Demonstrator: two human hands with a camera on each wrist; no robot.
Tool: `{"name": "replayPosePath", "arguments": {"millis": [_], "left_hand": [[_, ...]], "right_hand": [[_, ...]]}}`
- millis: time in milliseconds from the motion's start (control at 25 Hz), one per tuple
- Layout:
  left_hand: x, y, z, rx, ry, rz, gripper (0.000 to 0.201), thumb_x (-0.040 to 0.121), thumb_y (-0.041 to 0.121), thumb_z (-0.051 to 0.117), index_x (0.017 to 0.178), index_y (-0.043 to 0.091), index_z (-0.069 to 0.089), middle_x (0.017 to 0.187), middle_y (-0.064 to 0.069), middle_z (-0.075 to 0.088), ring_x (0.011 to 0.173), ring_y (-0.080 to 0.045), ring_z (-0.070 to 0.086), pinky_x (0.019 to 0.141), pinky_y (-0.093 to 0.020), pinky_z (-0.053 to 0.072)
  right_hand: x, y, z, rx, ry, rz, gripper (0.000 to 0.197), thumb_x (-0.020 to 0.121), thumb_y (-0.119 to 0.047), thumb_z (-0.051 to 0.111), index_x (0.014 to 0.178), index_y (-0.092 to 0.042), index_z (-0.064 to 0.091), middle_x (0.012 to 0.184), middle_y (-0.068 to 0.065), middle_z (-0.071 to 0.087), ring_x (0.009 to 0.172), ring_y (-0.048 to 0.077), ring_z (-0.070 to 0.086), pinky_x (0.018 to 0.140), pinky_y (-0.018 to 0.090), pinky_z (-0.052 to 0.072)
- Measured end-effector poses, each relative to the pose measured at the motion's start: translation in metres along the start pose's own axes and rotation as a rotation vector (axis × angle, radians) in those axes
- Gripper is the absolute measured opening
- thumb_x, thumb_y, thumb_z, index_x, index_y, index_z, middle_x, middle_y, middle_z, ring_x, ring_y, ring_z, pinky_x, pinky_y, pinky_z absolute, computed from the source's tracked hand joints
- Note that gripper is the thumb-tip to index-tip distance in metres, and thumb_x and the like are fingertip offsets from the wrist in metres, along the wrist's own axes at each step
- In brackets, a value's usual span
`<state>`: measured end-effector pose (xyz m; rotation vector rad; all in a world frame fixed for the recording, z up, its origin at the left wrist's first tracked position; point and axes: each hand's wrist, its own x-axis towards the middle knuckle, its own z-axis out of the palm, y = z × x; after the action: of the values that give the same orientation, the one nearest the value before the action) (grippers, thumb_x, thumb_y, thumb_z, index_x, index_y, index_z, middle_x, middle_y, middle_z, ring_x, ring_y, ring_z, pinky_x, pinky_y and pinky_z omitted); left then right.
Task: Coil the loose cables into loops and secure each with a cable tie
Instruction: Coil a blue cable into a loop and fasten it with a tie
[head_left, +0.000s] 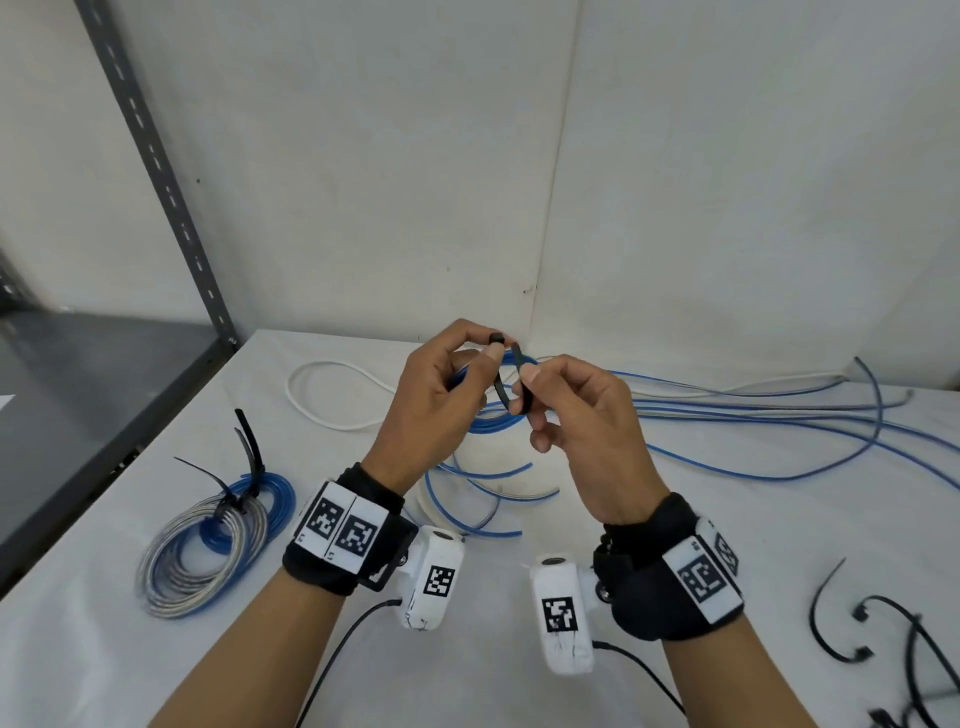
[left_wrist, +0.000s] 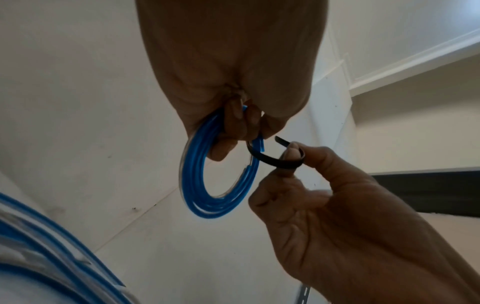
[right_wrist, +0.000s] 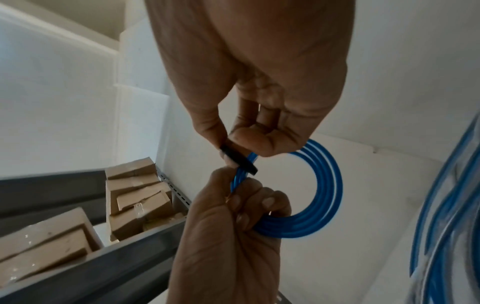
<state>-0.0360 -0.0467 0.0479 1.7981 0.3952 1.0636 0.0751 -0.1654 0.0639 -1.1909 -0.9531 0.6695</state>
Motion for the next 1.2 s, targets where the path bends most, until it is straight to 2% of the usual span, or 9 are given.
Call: {"name": "replayPosePath", "arguments": {"millis": [80,200,320,600,760,840,960,1040,1200], "left_hand": [[-0.002,0.002,0.003,0.057,-0.008,0.057,0.015,0.105,0.025,0.053,0.108,0.021,0.067,0.069,-0.022,0.061,0.061,-0.045,0.048,0.055,-0.053,0.044],[-0.004,0.002,0.006,0.104,-0.018,0.092,0.016,0.105,0.024,0.053,0.112,0.019,0.067,0.074,-0.021,0.064,0.061,-0.039,0.046,0.054,-0.044,0.039],[-0.005,0.002,0.008,0.119,-0.025,0.098,0.019,0.104,0.026,0.053,0.114,0.019,0.068,0.080,-0.020,0.067,0.064,-0.038,0.051,0.056,-0.045,0.042],[-0.006,0.000,0.008,0.205,-0.042,0.124,0.019,0.104,0.031,0.055,0.114,0.021,0.067,0.077,-0.020,0.063,0.065,-0.036,0.052,0.063,-0.049,0.046],[-0.007,0.002,0.009,0.250,-0.044,0.141,0.016,0.105,0.024,0.055,0.113,0.016,0.067,0.066,-0.014,0.055,0.057,-0.027,0.043,0.053,-0.038,0.036],[-0.007,0.002,0.009,0.251,-0.042,0.148,0.016,0.105,0.024,0.055,0.112,0.015,0.067,0.066,-0.014,0.055,0.056,-0.025,0.042,0.053,-0.032,0.034],[-0.007,0.002,0.009,0.245,-0.053,0.159,0.015,0.105,0.025,0.054,0.111,0.017,0.065,0.070,-0.018,0.058,0.057,-0.026,0.043,0.054,-0.034,0.036],[-0.008,0.001,0.010,0.232,-0.059,0.155,0.013,0.105,0.027,0.054,0.109,0.019,0.063,0.068,-0.016,0.057,0.057,-0.026,0.041,0.054,-0.035,0.036],[-0.007,-0.002,0.011,0.216,-0.121,0.140,0.020,0.105,0.036,0.051,0.107,0.018,0.061,0.071,-0.019,0.058,0.062,-0.036,0.048,0.057,-0.045,0.042]], "right_hand": [[0.001,-0.001,0.000,0.024,-0.013,0.049,0.031,0.100,-0.009,0.057,0.070,-0.013,0.063,0.072,0.007,0.063,0.065,0.019,0.047,0.052,0.025,0.040],[0.000,-0.004,-0.002,0.045,-0.012,0.081,0.032,0.101,-0.010,0.056,0.069,-0.013,0.062,0.072,0.005,0.062,0.064,0.016,0.047,0.053,0.025,0.040],[0.001,-0.005,-0.002,0.053,0.001,0.118,0.036,0.100,-0.010,0.055,0.066,-0.017,0.063,0.071,0.005,0.060,0.065,0.015,0.048,0.053,0.025,0.040],[0.002,-0.006,-0.003,0.116,0.021,0.197,0.043,0.099,-0.010,0.054,0.059,-0.022,0.064,0.067,0.002,0.058,0.062,0.013,0.050,0.051,0.023,0.040],[0.003,-0.005,-0.004,0.170,0.040,0.211,0.043,0.100,-0.010,0.052,0.061,-0.021,0.065,0.066,0.001,0.058,0.061,0.012,0.050,0.051,0.022,0.041],[0.002,-0.005,-0.004,0.177,0.046,0.204,0.038,0.100,-0.011,0.052,0.066,-0.017,0.066,0.066,0.001,0.058,0.061,0.012,0.049,0.051,0.022,0.041],[0.001,-0.004,-0.003,0.155,0.053,0.163,0.026,0.101,-0.013,0.055,0.077,-0.010,0.067,0.068,0.003,0.059,0.061,0.013,0.048,0.052,0.023,0.044],[0.000,-0.004,-0.004,0.125,0.086,0.085,0.010,0.098,-0.014,0.062,0.093,-0.006,0.066,0.069,0.006,0.062,0.060,0.014,0.051,0.053,0.024,0.046],[0.001,-0.004,-0.010,0.081,0.096,0.088,0.030,0.093,-0.020,0.068,0.122,-0.011,0.068,0.070,0.009,0.064,0.058,0.014,0.051,0.052,0.024,0.045]]}}
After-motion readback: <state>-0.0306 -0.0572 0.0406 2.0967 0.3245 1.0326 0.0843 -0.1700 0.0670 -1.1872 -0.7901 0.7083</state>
